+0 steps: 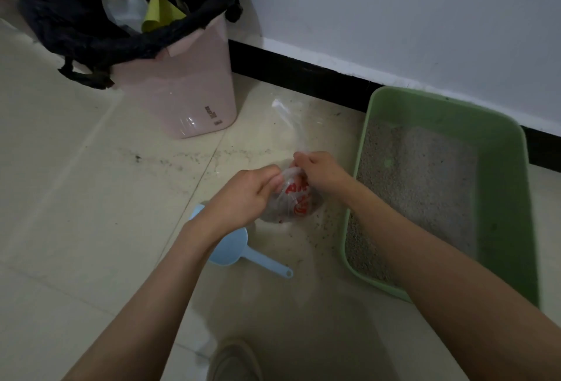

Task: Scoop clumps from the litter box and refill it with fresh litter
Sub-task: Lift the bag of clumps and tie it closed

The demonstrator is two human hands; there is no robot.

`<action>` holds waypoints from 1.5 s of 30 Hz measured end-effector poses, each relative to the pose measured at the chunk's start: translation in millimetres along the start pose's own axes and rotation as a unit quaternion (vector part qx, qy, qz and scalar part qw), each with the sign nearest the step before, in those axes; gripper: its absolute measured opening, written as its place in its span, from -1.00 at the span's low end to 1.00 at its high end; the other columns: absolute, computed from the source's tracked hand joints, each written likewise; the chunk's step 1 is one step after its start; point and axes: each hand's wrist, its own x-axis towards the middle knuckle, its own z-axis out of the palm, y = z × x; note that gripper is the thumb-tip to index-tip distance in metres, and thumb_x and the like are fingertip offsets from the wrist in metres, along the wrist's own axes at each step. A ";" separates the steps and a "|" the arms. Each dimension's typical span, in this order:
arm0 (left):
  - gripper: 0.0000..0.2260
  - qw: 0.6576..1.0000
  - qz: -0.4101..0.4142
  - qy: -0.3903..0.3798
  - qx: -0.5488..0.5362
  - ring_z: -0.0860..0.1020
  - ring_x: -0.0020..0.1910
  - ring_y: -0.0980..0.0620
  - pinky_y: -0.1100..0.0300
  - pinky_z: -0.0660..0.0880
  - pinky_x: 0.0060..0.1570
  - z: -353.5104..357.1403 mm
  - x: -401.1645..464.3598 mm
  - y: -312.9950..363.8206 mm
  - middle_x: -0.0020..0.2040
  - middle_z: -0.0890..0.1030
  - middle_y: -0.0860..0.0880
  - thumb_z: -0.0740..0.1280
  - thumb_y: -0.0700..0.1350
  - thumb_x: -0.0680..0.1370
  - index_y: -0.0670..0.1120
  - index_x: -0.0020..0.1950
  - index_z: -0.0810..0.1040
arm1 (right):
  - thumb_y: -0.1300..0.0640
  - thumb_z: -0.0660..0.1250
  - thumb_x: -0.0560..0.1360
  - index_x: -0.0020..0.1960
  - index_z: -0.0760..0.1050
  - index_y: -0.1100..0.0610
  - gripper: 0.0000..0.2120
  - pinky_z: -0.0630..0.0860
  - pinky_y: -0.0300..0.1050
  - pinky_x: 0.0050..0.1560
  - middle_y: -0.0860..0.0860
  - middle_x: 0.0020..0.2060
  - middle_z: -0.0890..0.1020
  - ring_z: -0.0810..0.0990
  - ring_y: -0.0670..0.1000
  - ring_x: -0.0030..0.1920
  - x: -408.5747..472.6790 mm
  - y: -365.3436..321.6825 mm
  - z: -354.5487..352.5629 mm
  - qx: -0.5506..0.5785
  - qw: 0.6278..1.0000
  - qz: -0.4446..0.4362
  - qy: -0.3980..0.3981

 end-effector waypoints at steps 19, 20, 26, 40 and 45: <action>-0.89 0.982 -0.080 0.070 -0.154 0.52 -0.11 0.08 0.48 0.36 -0.16 35.9 27.7 -25.6 -0.09 0.58 0.08 0.32 -0.24 0.52 -0.06 -0.02 0.58 | 0.35 0.35 0.43 -0.07 0.55 0.16 -0.86 0.52 -0.19 -0.04 -0.02 -0.22 0.56 0.54 -0.05 -0.17 -4.0 0.2 -19.0 -0.080 0.986 -0.050 -0.140; -0.86 0.982 -0.075 0.057 -0.163 0.51 -0.13 0.09 0.50 0.36 -0.16 41.2 30.6 -23.7 -0.09 0.57 0.08 0.34 -0.26 0.50 -0.07 0.01 0.59 | 0.36 0.36 0.42 -0.09 0.55 0.16 -0.86 0.50 -0.23 -0.09 -0.03 -0.25 0.56 0.54 -0.07 -0.20 -3.5 0.7 -20.2 -0.078 0.987 -0.054 -0.132; -0.94 0.977 -0.113 0.057 -0.173 0.51 -0.25 0.23 0.49 0.38 -0.23 50.5 35.9 -22.9 -0.15 0.63 0.01 0.40 -0.14 0.48 -0.09 -0.07 0.64 | 0.30 0.38 0.40 -0.24 0.45 0.05 -0.81 0.43 -0.21 -0.23 -0.04 -0.30 0.53 0.50 -0.05 -0.25 -1.6 7.5 -23.5 -0.121 0.986 -0.101 -0.061; -0.94 0.975 -0.137 0.100 -0.142 0.52 -0.26 0.06 0.34 0.38 -0.28 57.5 28.1 -9.1 -0.29 0.57 0.02 0.38 -0.14 0.49 -0.05 -0.18 0.60 | 0.26 0.37 0.41 -0.28 0.46 0.10 -0.85 0.50 -0.09 -0.25 0.07 -0.30 0.56 0.54 0.05 -0.28 2.1 21.5 -10.3 -0.070 0.994 -0.071 0.037; -0.84 0.962 -0.142 0.122 -0.198 0.56 -0.21 0.05 0.17 0.46 -0.13 59.1 24.4 -13.7 -0.25 0.62 0.01 0.30 -0.18 0.54 -0.12 -0.17 0.65 | 0.30 0.38 0.43 -0.05 0.57 0.27 -0.89 0.55 -0.21 -0.29 0.07 -0.28 0.59 0.58 -0.02 -0.30 -2.1 16.9 -11.8 0.176 0.982 0.066 -0.022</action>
